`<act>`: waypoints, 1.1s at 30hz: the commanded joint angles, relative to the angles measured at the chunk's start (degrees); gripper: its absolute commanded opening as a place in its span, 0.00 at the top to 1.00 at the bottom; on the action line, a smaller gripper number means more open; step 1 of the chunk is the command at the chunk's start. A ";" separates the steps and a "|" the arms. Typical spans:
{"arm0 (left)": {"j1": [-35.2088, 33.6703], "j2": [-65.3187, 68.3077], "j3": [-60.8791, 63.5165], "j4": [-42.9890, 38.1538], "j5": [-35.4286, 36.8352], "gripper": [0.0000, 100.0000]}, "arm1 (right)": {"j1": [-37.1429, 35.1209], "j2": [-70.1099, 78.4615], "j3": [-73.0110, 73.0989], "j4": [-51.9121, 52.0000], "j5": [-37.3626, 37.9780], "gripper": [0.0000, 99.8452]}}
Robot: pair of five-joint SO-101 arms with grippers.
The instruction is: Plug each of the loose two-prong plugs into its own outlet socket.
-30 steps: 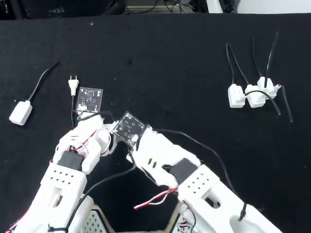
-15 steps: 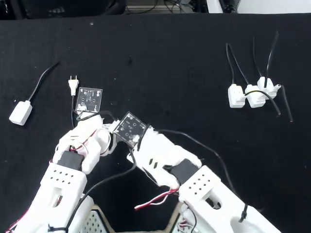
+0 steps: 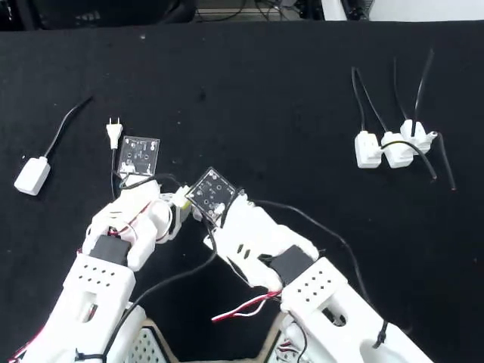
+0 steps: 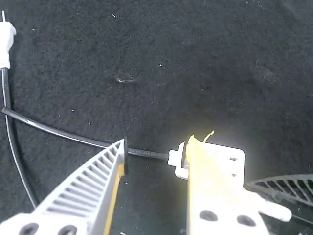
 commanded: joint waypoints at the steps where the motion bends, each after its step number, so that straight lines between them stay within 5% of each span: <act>1: 0.57 -0.62 0.48 0.00 -0.62 0.80 | 1.41 -1.89 -4.26 0.09 -0.88 0.99; 33: 0.66 -0.09 0.40 0.00 -0.62 0.80 | 1.58 -1.80 -3.91 -4.92 -7.74 0.99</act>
